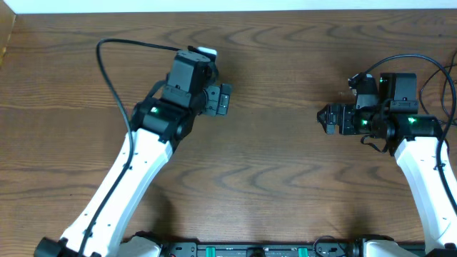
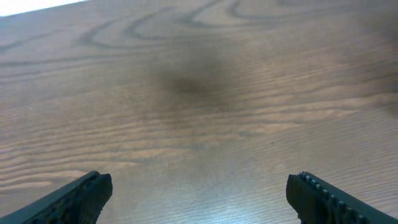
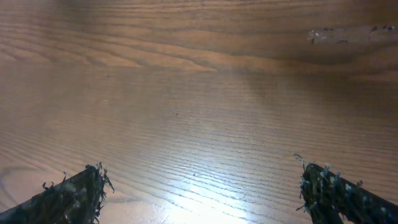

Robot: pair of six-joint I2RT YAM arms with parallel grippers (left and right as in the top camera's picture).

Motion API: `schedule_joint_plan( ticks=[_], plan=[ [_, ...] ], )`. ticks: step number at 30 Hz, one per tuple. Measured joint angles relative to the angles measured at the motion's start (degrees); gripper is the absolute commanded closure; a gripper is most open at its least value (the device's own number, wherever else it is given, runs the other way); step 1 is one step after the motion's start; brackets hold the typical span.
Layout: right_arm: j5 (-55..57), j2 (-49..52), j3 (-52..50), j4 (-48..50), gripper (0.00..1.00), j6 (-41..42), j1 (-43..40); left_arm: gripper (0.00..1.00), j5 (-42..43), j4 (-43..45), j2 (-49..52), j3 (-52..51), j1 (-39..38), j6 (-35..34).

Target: Untangle cables

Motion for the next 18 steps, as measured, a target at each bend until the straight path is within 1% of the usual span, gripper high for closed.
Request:
schedule_joint_plan(
  ticks=[4,8,11,18],
  plan=[
    [0.0,0.0,0.0,0.0,0.01,0.0,0.0,0.05,-0.4,0.0,-1.9,0.0,0.0,0.4],
    [0.0,0.0,0.0,0.0,0.01,0.0,0.0,0.05,-4.4,-0.1,-5.5,0.0,0.0,3.2],
    [0.0,0.0,0.0,0.0,0.01,0.0,0.0,0.05,-5.6,-0.1,-9.1,0.0,0.0,4.2],
    [0.0,0.0,0.0,0.0,0.01,0.0,0.0,0.05,-6.5,0.0,-14.9,-0.8,0.0,4.5]
  ],
)
